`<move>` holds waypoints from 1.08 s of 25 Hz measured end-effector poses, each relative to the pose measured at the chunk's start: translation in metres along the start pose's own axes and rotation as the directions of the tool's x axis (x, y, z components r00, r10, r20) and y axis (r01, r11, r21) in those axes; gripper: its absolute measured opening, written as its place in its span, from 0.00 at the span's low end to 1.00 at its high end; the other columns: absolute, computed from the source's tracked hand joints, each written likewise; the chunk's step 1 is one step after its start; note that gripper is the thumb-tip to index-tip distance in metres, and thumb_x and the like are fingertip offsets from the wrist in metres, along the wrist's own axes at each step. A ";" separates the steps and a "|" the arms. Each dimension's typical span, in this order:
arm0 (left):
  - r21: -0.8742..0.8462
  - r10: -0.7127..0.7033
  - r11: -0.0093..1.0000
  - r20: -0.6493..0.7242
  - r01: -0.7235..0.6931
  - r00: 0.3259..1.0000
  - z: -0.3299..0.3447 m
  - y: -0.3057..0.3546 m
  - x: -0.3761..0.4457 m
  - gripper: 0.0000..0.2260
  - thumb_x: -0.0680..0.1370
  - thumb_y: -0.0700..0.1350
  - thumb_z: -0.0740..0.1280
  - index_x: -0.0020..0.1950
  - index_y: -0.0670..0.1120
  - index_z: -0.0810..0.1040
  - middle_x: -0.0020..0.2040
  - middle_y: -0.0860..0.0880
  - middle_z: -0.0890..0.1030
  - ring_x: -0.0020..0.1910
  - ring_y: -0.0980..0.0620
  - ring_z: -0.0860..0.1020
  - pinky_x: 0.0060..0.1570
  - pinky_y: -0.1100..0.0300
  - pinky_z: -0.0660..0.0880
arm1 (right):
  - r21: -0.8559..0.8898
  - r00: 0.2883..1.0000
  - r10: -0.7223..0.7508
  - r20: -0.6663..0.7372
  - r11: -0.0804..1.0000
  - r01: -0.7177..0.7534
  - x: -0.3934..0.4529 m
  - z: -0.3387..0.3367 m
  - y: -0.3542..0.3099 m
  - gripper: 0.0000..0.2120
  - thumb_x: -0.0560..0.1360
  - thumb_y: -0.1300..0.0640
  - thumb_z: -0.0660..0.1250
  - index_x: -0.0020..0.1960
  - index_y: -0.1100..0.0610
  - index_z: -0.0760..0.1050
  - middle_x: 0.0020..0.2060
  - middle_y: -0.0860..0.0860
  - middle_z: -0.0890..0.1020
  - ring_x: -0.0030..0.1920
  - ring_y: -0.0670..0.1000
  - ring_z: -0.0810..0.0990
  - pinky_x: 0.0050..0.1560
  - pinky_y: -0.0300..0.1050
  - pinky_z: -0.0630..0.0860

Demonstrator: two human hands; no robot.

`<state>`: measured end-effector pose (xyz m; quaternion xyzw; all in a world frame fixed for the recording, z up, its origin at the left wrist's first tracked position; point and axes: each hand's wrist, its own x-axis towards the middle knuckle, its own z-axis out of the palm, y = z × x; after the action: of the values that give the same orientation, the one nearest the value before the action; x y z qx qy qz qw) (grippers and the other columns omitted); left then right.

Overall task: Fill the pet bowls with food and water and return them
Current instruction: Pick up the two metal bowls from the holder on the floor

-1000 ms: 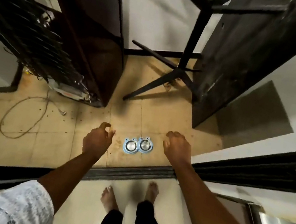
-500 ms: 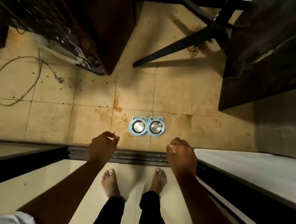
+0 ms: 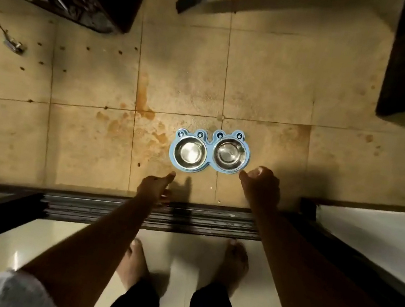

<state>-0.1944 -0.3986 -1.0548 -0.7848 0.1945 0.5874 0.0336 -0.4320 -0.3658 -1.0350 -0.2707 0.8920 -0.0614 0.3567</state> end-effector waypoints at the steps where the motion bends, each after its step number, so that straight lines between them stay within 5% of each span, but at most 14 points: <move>1: -0.043 -0.022 0.999 0.000 0.022 1.000 0.009 0.004 0.018 0.21 0.74 0.59 0.71 0.50 0.41 0.78 0.45 0.38 0.84 0.43 0.40 0.83 0.40 0.51 0.80 | 0.008 1.000 0.020 -0.005 1.000 -0.020 0.017 0.014 0.003 0.18 0.75 0.46 0.72 0.54 0.60 0.81 0.48 0.55 0.86 0.49 0.57 0.85 0.45 0.43 0.72; 4: -0.100 0.009 0.995 -0.069 -0.016 0.998 0.027 0.012 0.068 0.28 0.71 0.61 0.73 0.60 0.45 0.68 0.45 0.40 0.81 0.42 0.40 0.82 0.38 0.49 0.81 | -0.036 0.999 0.038 -0.019 0.999 -0.038 0.056 0.055 0.012 0.23 0.74 0.43 0.73 0.59 0.59 0.78 0.52 0.56 0.85 0.52 0.58 0.84 0.46 0.44 0.73; 8: -0.011 0.097 0.995 -0.138 -0.099 0.986 0.042 0.019 0.097 0.26 0.72 0.56 0.74 0.59 0.50 0.63 0.46 0.38 0.81 0.33 0.42 0.82 0.35 0.47 0.83 | -0.044 0.991 0.126 -0.042 0.991 -0.128 0.081 0.092 0.020 0.29 0.72 0.40 0.74 0.63 0.60 0.74 0.56 0.57 0.83 0.55 0.59 0.83 0.50 0.51 0.77; 14: -0.089 0.082 0.992 -0.065 -0.088 0.995 0.046 0.016 0.115 0.22 0.75 0.40 0.70 0.65 0.35 0.67 0.46 0.34 0.84 0.30 0.41 0.85 0.28 0.50 0.81 | 0.063 0.982 0.122 -0.143 0.992 -0.114 0.088 0.108 0.027 0.22 0.72 0.55 0.77 0.60 0.60 0.73 0.54 0.56 0.83 0.51 0.56 0.83 0.46 0.48 0.77; 20: -0.108 0.152 0.980 -0.149 -0.168 0.977 0.039 0.017 0.090 0.15 0.74 0.39 0.71 0.56 0.44 0.68 0.45 0.35 0.84 0.34 0.39 0.84 0.38 0.44 0.84 | 0.104 0.982 0.089 -0.165 0.992 -0.072 0.079 0.095 0.026 0.13 0.74 0.58 0.72 0.56 0.61 0.77 0.51 0.58 0.85 0.50 0.59 0.84 0.42 0.44 0.72; 24: -0.060 0.196 0.978 -0.062 -0.199 0.979 0.018 0.015 0.060 0.16 0.74 0.36 0.72 0.52 0.48 0.69 0.51 0.33 0.82 0.37 0.38 0.83 0.42 0.41 0.83 | 0.240 0.987 0.041 -0.158 0.971 -0.002 0.060 0.080 0.029 0.10 0.74 0.57 0.74 0.48 0.64 0.81 0.42 0.58 0.87 0.40 0.58 0.87 0.37 0.51 0.84; 27: -0.089 0.252 0.964 -0.012 -0.252 0.968 -0.005 0.020 0.011 0.15 0.77 0.35 0.68 0.57 0.47 0.66 0.46 0.34 0.82 0.34 0.40 0.82 0.37 0.47 0.83 | 0.384 0.992 0.086 -0.096 0.922 -0.042 0.033 0.051 0.022 0.08 0.71 0.61 0.75 0.49 0.62 0.82 0.45 0.58 0.87 0.42 0.58 0.87 0.38 0.57 0.86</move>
<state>-0.1940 -0.4210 -1.0597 -0.7547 0.2660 0.5948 -0.0770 -0.4276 -0.3602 -1.0997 -0.1630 0.8899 -0.2370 0.3541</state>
